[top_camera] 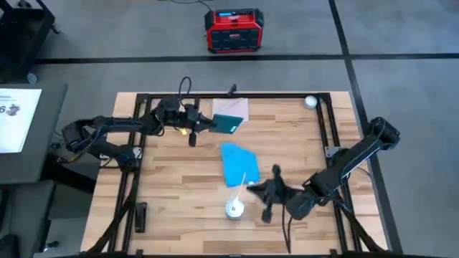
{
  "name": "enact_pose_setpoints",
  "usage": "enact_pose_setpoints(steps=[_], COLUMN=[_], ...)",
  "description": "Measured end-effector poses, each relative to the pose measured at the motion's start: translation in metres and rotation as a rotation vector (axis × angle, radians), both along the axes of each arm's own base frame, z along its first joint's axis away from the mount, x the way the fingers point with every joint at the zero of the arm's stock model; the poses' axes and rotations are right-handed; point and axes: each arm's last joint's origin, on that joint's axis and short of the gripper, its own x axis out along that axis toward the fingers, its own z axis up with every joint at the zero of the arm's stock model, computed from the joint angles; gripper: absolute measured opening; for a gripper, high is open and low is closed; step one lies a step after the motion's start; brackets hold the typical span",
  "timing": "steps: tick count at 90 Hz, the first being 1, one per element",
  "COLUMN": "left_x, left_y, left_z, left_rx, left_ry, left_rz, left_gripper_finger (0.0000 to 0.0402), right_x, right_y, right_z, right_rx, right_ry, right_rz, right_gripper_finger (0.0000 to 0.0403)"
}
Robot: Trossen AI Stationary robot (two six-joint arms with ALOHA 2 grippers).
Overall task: Apply microfiber cloth
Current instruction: Spray the back of the tablet using the spray bottle
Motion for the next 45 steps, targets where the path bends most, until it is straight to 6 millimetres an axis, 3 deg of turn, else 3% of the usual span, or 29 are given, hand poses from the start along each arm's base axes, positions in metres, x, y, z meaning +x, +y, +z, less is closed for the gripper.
enact_pose_setpoints(steps=[23, 45], left_x=[0.008, 0.008], left_y=[-0.019, -0.018], left_z=[-0.003, -0.003], left_rx=[0.019, 0.023], left_ry=[0.036, 0.042], left_rz=[-0.024, 0.005], left_gripper_finger=[0.0005, 0.0005], right_x=[0.001, 0.0], right_y=[0.007, 0.013], right_z=[-0.004, -0.008], right_rx=[0.168, 0.239], right_ry=[0.023, 0.044], right_rz=[0.094, 0.142], right_gripper_finger=[0.0, 0.0])
